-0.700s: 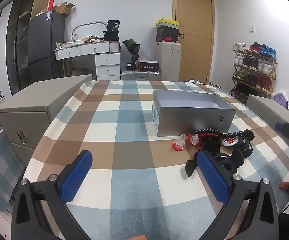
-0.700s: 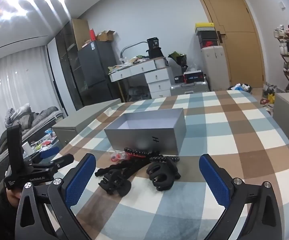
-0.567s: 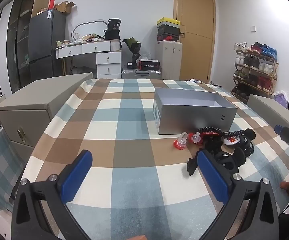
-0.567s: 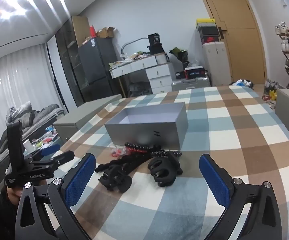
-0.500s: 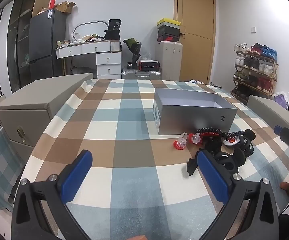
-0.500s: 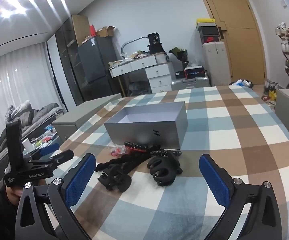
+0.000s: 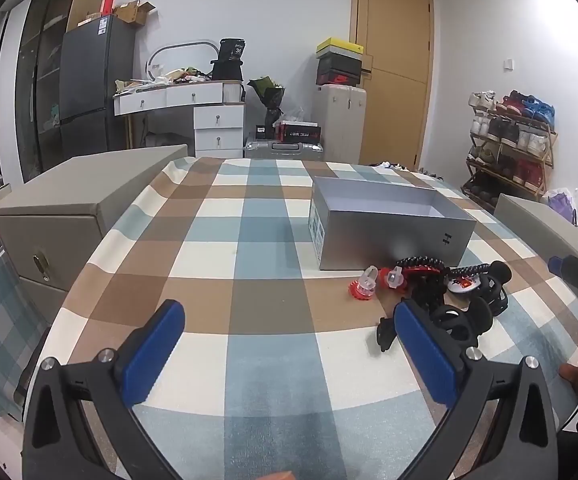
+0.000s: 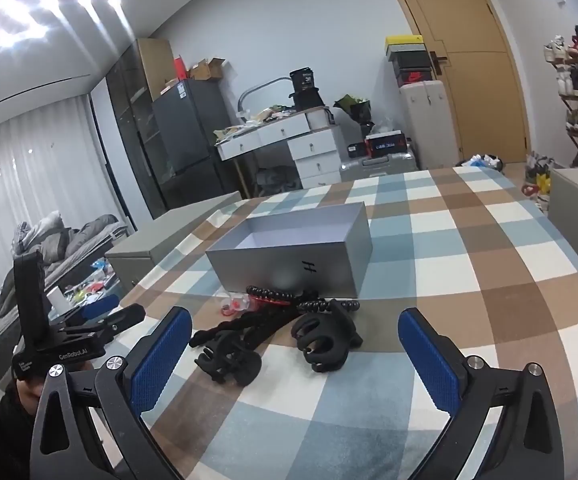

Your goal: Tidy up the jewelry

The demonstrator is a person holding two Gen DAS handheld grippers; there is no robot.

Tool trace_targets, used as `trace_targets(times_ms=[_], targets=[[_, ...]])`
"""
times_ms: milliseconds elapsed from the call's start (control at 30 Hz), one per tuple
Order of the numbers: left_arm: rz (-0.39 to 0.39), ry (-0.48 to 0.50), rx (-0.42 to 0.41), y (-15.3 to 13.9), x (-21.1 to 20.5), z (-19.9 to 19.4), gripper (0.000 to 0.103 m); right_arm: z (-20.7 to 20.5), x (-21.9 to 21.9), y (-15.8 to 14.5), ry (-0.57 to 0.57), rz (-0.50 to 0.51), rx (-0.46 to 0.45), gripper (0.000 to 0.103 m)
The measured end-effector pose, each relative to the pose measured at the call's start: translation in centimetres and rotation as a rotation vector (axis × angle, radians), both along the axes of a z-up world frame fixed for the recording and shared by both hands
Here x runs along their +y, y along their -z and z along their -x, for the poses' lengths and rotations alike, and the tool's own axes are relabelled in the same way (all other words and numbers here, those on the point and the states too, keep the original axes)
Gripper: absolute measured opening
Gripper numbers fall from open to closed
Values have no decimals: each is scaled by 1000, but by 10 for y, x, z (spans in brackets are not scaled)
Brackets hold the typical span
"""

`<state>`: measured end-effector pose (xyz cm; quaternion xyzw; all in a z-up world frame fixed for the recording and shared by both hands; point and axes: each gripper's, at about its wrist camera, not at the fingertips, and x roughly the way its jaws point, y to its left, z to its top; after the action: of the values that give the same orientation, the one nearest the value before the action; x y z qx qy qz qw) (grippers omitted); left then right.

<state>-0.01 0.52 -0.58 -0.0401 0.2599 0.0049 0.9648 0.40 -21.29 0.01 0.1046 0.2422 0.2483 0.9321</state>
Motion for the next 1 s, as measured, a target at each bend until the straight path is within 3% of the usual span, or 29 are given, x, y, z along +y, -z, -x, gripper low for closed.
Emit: trace_targets(times_ms=[1000], targets=[[-11,1,-3,-2,0,2,102,1,1,1,-7,-2,7,103]])
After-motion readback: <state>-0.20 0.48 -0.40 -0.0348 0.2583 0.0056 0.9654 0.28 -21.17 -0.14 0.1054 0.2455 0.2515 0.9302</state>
